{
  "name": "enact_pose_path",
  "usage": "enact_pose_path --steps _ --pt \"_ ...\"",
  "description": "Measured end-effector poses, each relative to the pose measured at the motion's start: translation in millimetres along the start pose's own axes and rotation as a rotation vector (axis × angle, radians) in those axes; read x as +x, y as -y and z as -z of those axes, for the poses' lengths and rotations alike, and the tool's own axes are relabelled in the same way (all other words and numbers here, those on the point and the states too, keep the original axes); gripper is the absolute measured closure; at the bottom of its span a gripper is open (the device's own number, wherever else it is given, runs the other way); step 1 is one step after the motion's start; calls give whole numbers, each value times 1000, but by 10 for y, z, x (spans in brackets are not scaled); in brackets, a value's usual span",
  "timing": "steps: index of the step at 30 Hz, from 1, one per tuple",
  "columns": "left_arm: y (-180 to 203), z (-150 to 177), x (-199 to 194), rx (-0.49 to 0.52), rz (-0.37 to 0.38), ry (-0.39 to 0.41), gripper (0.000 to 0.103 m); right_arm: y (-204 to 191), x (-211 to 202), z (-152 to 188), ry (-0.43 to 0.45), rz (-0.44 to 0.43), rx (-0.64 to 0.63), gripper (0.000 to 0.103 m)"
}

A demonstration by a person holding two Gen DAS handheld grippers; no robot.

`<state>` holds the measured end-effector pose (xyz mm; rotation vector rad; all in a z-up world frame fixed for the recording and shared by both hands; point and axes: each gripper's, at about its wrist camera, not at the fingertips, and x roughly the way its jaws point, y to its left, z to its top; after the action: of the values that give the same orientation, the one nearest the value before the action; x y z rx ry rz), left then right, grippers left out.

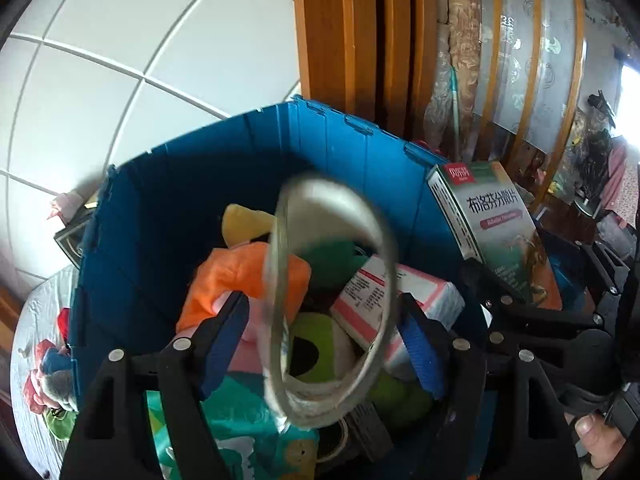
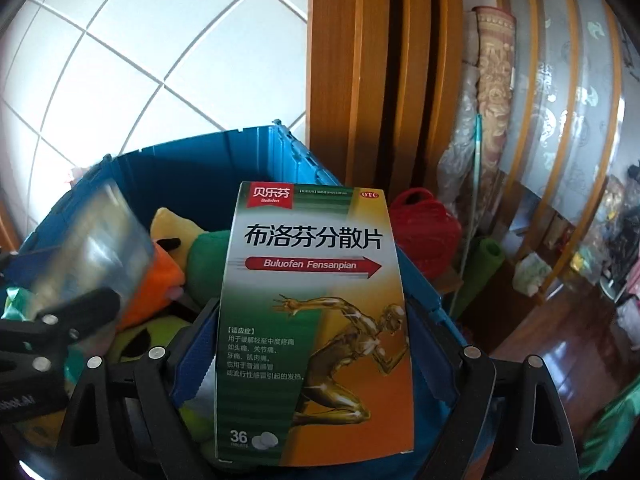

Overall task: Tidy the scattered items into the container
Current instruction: 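Open both grippers to drop the tape ring and ibuprofen box into the crate, then withdraw both tools from the crate back toward the table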

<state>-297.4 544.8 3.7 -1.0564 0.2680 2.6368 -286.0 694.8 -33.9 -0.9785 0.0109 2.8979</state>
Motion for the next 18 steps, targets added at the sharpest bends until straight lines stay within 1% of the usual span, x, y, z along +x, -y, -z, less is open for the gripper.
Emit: enact_pose_path --steps 4,6,8,10,11,13,18 --pt "-15 14 11 -4 -10 2 19 6 24 -20 -4 -26 -10 14" --pt "-46 1 14 -14 -13 5 19 14 23 -39 0 -22 -17 13" --pt "-93 -2 11 -23 -16 9 19 2 -16 -42 5 -21 -15 5" --pt "-108 6 -25 -36 -20 23 19 6 -68 -40 12 -27 -11 3" --pt "-118 16 -56 -41 -22 34 19 9 -94 -39 16 -25 -9 1" --pt "-140 39 -132 -49 -23 62 19 14 -190 -29 36 -13 -7 0" --pt "-353 183 -443 -108 -33 136 18 -78 -486 -17 93 -37 12 0"
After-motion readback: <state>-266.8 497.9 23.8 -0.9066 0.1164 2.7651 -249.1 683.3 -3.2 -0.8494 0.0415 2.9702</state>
